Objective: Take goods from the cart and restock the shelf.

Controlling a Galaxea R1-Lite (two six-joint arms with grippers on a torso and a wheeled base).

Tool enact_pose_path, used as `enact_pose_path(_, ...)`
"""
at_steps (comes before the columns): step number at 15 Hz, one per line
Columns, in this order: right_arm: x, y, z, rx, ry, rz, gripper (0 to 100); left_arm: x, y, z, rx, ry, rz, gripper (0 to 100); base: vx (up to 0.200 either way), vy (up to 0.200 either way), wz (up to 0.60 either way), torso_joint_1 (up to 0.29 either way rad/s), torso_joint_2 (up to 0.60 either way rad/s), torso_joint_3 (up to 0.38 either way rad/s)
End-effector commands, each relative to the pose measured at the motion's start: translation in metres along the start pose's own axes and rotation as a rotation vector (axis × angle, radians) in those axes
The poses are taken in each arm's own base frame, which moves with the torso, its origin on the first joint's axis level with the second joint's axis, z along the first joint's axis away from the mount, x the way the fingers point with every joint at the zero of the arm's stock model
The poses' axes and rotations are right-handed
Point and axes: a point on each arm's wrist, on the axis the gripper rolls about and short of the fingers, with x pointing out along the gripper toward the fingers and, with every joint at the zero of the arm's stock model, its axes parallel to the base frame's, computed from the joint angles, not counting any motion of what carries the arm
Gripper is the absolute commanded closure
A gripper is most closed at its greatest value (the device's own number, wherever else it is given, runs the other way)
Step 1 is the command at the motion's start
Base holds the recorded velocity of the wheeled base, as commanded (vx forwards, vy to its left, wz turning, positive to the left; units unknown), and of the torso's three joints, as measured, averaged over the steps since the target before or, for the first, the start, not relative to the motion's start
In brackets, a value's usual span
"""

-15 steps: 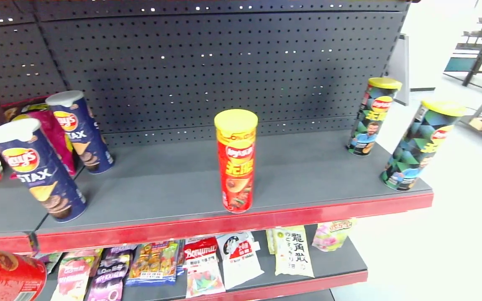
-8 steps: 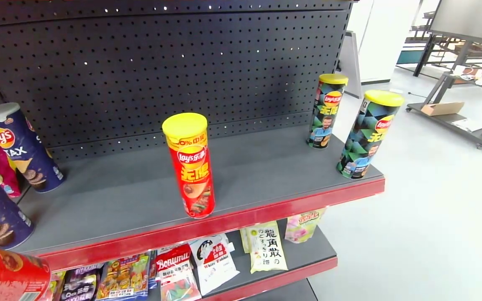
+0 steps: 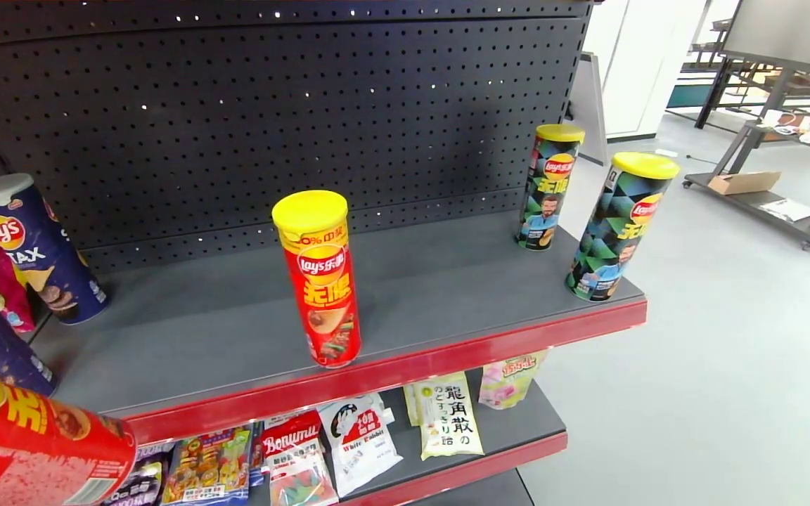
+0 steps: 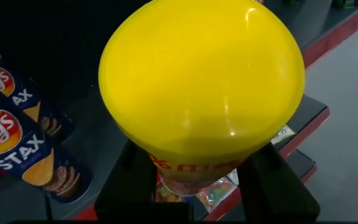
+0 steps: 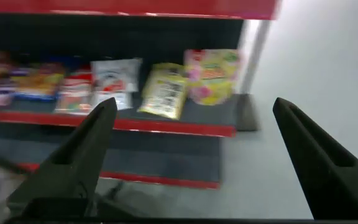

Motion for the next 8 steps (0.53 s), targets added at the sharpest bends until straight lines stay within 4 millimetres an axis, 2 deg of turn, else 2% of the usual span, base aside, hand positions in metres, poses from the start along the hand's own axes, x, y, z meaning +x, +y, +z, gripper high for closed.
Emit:
enact_pose_path(1, 0.002, 0.002, -0.002, 0.098, -0.017, 0.125, 0, 0.013, 0.005, -0.001, -0.031, 0.041, -0.024, 100, 0.0, 0.0, 0.0, 0.0, 0.0, 0.0)
enact_pose_path(4, 0.012, -0.001, 0.002, 0.097, 0.04, -0.087, 0, 0.019, 0.007, 0.0, -0.045, 0.05, -0.064, 100, 0.0, 0.0, 0.0, 0.0, 0.0, 0.0)
enact_pose_path(8, 0.025, -0.004, 0.0, 0.104, 0.044, -0.254, 0, 0.038, 0.015, 0.004, -0.052, 0.058, -0.091, 100, 0.0, 0.0, 0.0, 0.0, 0.0, 0.0)
